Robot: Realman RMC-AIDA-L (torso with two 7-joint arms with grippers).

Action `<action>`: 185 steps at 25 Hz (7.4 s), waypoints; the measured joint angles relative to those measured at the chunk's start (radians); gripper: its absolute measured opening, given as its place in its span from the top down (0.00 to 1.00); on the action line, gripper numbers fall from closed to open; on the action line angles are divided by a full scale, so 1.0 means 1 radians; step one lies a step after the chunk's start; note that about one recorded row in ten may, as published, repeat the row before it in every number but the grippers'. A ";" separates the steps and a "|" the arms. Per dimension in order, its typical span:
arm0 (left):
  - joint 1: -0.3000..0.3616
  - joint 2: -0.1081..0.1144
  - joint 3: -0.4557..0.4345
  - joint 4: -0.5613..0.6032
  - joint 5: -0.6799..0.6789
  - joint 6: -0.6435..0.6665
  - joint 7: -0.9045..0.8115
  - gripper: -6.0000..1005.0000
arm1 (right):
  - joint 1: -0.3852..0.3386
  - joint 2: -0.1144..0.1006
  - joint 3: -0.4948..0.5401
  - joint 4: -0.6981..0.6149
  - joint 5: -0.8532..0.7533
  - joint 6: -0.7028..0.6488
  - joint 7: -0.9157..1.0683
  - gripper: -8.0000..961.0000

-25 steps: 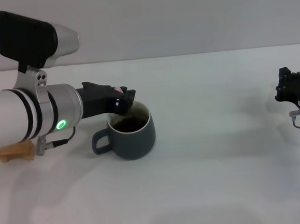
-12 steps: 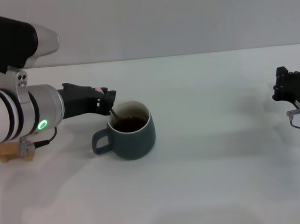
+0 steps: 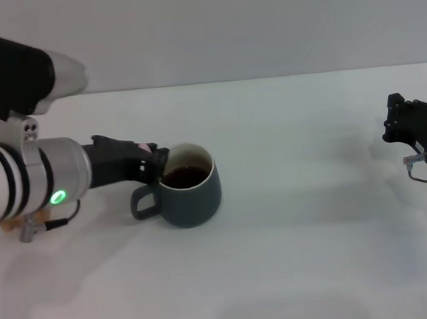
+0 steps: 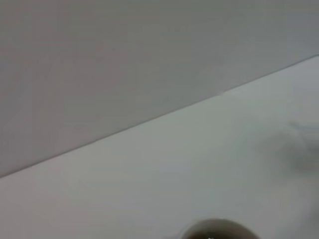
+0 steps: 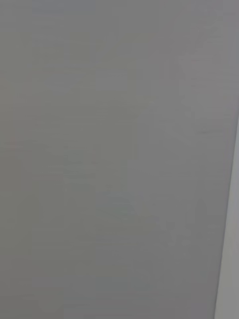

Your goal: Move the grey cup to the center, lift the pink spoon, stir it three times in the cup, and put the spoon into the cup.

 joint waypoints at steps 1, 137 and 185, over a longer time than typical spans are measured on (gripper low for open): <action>0.000 0.000 0.000 0.000 0.000 0.000 0.000 0.85 | 0.000 0.000 0.000 0.000 0.000 0.000 0.000 0.99; 0.004 -0.002 0.032 0.188 -0.139 0.211 0.150 0.75 | -0.002 -0.002 -0.010 0.015 -0.005 0.010 -0.001 0.99; 0.077 0.006 -0.042 0.559 -0.187 1.291 -0.060 0.51 | 0.001 -0.006 0.016 -0.006 -0.006 0.009 -0.001 0.99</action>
